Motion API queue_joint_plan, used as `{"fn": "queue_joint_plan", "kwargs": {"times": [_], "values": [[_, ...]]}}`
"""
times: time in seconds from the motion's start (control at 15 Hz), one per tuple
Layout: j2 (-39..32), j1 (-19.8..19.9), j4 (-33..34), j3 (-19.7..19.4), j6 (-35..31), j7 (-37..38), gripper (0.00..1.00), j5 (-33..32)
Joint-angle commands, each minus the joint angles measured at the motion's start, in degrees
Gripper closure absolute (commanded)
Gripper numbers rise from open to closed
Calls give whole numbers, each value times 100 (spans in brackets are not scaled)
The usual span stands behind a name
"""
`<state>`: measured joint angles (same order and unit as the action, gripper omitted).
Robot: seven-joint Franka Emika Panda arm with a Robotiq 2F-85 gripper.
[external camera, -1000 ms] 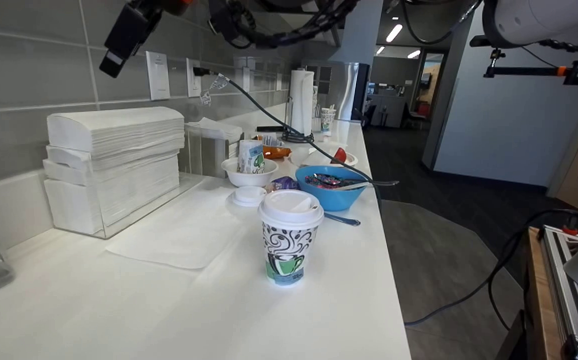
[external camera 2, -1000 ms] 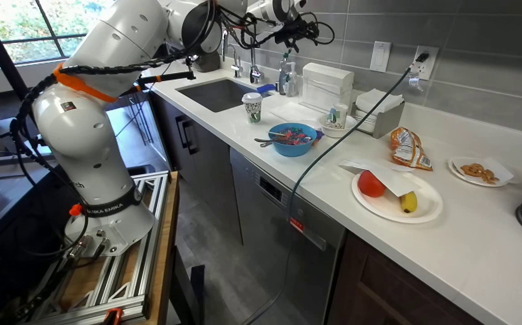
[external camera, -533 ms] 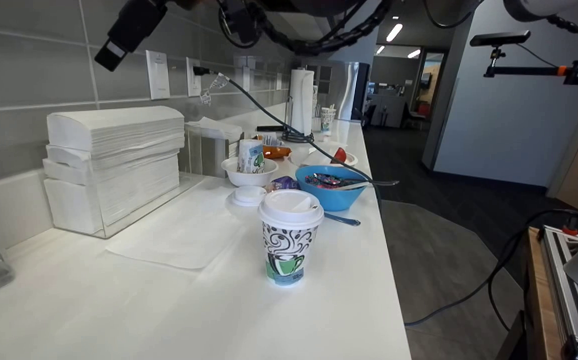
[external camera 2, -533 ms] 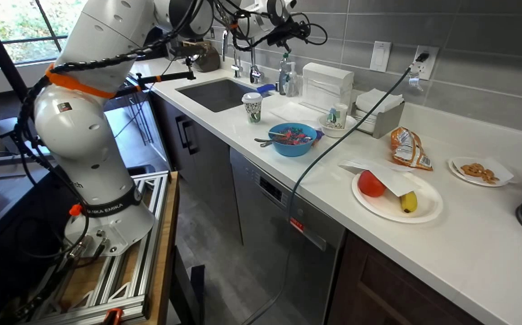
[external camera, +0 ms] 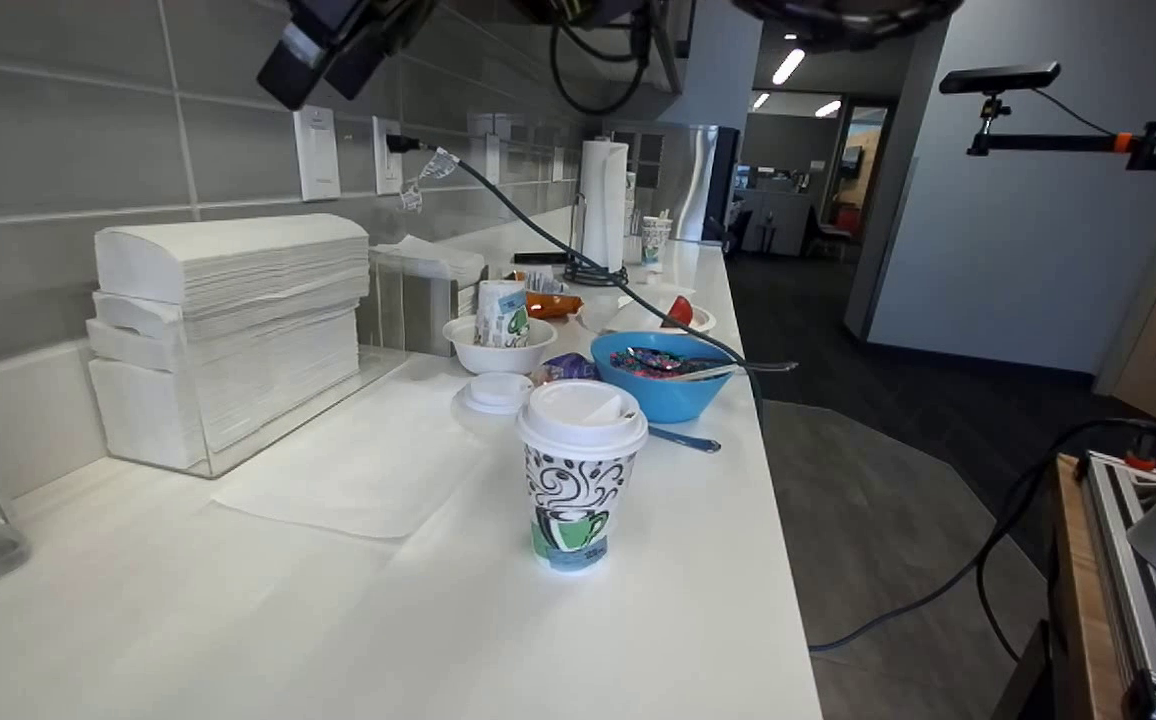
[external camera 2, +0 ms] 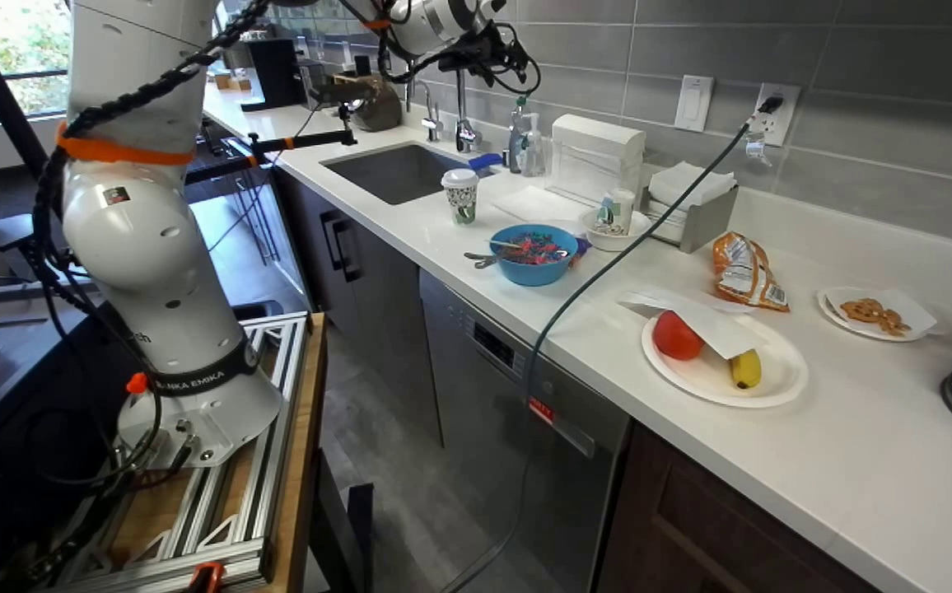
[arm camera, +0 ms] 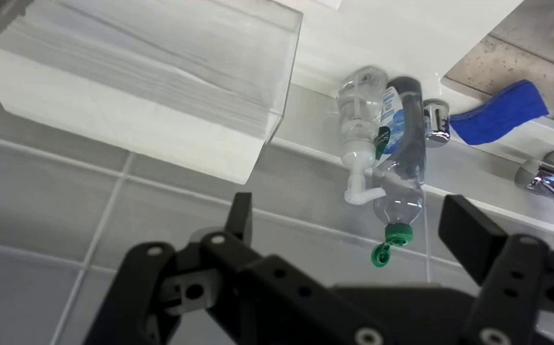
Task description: Remove the white napkin from the blue bowl.
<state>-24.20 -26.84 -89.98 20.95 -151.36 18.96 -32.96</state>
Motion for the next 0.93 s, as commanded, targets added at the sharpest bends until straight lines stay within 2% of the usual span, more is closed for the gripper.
{"fn": "queue_joint_plan", "kwargs": {"times": [0.0,0.27,0.53,0.6,0.73,0.87], "values": [[1181,-276,-1407,-326,179,1006,0,559],[2199,-345,-2601,-152,606,1714,0,1255],[3280,-335,-3478,306,2002,2443,0,1505],[2575,-176,-2839,315,1547,2082,0,1308],[3033,-143,-3195,508,1921,2301,0,1393],[3233,-118,-3357,545,1946,2325,0,1437]]}}
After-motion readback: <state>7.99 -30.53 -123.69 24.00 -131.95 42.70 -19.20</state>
